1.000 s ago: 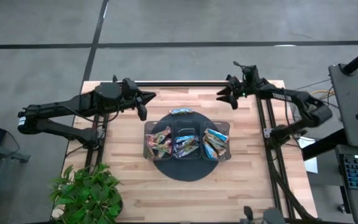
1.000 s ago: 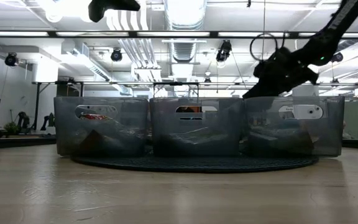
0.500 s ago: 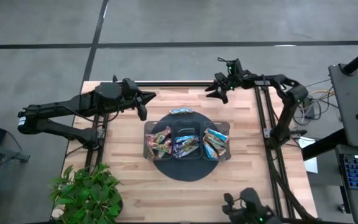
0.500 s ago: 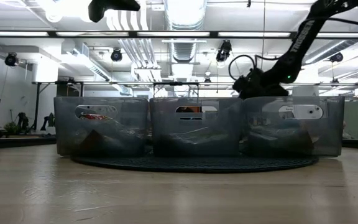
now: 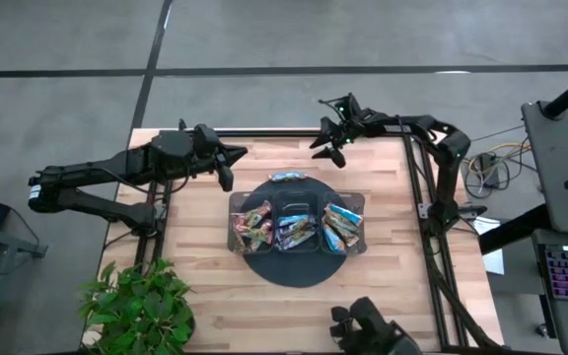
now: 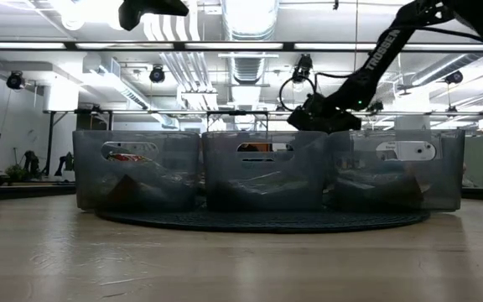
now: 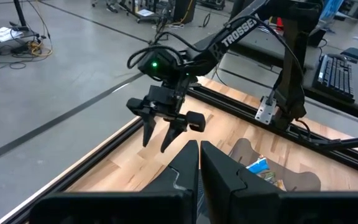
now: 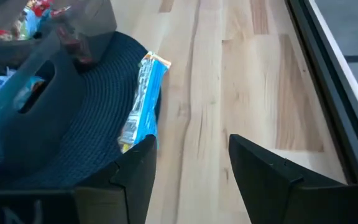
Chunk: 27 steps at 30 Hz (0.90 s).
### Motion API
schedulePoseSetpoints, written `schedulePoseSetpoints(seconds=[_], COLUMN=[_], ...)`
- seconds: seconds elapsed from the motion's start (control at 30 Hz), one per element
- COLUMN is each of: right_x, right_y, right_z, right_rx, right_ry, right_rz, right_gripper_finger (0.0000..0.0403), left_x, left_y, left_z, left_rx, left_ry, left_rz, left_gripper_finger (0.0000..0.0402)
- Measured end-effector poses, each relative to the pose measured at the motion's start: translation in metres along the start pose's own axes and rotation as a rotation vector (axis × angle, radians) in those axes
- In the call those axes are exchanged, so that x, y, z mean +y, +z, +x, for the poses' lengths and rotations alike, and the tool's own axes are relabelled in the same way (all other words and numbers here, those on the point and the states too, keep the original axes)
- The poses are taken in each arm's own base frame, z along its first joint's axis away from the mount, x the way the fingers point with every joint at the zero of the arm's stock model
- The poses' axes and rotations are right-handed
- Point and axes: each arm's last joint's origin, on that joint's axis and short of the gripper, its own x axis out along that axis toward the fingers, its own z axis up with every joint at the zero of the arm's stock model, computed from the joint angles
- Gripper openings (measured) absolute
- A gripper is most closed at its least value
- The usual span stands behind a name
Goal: Pick and place Granola Bars by type
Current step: Put the yellow granola bar into the right black bin
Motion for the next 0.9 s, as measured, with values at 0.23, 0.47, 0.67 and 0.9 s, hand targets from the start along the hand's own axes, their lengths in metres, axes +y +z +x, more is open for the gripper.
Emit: schedulePoseSetpoints(seconds=[0.23,0.47,0.67,0.9], right_x=[-0.011,-0.006,-0.001,0.009], right_y=[0.005,0.004,0.005,0.008], right_z=[0.010,0.014,0.019,0.031], right_rx=[0.028,0.044,0.075,0.137], right_ry=[0.019,0.047,0.051,0.031], right_rz=[0.001,-0.034,-0.058,-0.117], right_gripper_finger=[0.0192,0.0192,0.0192,0.0192], left_x=[0.000,0.001,0.002,0.002], left_y=[-0.001,-0.002,-0.003,-0.003], left_z=[0.000,0.000,0.000,0.000], left_rx=[0.007,0.018,0.026,0.026], left_ry=[0.001,0.009,0.034,0.034], left_rz=[0.003,0.023,0.030,0.030], left_gripper_finger=[0.0000,0.0000,0.0000,0.0000])
